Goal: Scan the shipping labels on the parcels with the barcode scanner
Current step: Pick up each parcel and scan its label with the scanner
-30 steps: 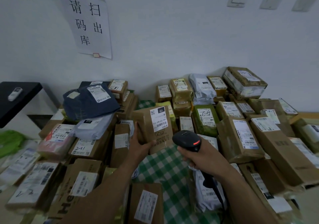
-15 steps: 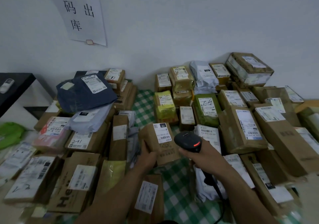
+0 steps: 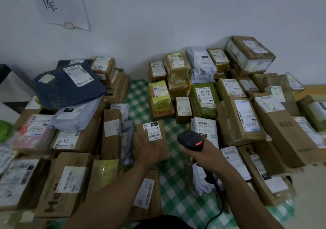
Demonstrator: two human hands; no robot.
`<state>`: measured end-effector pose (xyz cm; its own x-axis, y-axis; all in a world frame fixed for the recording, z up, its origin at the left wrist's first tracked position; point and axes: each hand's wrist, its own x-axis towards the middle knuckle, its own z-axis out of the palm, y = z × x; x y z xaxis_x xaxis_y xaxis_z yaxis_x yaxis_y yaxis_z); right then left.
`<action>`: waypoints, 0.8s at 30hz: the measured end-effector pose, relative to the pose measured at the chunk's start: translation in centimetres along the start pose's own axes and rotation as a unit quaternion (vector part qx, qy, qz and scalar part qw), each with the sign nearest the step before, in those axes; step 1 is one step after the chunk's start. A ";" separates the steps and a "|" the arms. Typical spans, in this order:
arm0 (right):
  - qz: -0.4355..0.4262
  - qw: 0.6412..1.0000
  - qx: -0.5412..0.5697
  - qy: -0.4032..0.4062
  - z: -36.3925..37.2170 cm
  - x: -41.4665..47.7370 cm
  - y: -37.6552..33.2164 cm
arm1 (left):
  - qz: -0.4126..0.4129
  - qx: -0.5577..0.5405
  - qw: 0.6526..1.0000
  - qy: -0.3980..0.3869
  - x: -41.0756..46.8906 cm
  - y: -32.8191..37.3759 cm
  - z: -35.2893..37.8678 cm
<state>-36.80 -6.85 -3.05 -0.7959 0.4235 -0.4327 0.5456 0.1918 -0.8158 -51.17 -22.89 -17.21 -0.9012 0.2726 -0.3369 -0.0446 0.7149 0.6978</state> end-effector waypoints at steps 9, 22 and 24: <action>0.012 1.000 0.004 -0.003 0.3 0.2 1.4 | -0.041 0.078 0.991 -0.102 0.9 1.6 1.0; -0.009 0.998 0.043 -0.052 0.9 3.2 -3.0 | -0.104 0.136 0.974 -0.147 0.3 0.9 -2.5; -0.027 0.998 0.046 -0.045 0.0 4.2 -4.7 | -0.060 0.106 0.985 -0.121 0.7 1.7 -2.8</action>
<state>-42.74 -5.99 -1.06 -0.8459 0.3325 -0.4170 0.4783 0.1272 -0.8689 -53.14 -23.27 -14.45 -0.7650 0.3049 -0.5673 -0.0302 0.8628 0.5046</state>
